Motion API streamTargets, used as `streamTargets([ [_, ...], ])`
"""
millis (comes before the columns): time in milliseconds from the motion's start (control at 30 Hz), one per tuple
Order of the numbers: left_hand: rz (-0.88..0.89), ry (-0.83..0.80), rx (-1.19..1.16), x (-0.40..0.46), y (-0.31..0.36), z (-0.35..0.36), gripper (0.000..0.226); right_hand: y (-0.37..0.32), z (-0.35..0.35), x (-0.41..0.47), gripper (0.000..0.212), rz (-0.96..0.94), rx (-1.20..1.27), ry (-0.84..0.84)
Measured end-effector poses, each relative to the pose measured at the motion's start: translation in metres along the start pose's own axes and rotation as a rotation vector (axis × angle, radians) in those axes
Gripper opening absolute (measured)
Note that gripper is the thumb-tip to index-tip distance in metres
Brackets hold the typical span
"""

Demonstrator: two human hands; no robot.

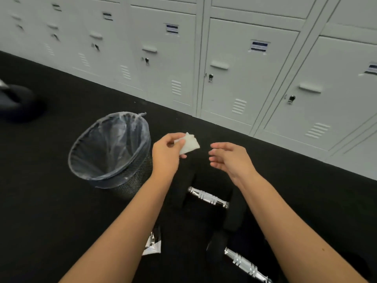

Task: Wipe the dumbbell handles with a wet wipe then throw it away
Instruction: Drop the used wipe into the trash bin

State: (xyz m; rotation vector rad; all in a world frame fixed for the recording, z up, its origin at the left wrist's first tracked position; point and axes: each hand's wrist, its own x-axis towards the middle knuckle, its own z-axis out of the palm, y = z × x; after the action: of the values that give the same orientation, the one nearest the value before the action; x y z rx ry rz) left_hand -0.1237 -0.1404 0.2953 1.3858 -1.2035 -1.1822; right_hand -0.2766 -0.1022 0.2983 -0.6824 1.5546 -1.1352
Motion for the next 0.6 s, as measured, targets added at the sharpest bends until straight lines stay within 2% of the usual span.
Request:
streamTargets([
  [200,-0.054,0.384,0.016,0.052,-0.012,-0.087,0.017,0.022,0.031,0.012,0.016,0.051,-0.208,-0.023],
  [267,-0.069,0.468,0.04,0.066,-0.021,-0.106,0.017,0.029,0.039,0.016,0.016,0.053,-0.275,-0.031],
  [467,-0.144,0.515,0.199,0.096,-0.06,-0.135,0.016,0.044,0.055,0.025,0.018,0.055,-0.444,-0.063],
  [600,-0.207,0.483,0.341,0.103,-0.078,-0.139,0.019,0.046,0.058,0.028,0.016,0.063,-0.519,-0.063],
])
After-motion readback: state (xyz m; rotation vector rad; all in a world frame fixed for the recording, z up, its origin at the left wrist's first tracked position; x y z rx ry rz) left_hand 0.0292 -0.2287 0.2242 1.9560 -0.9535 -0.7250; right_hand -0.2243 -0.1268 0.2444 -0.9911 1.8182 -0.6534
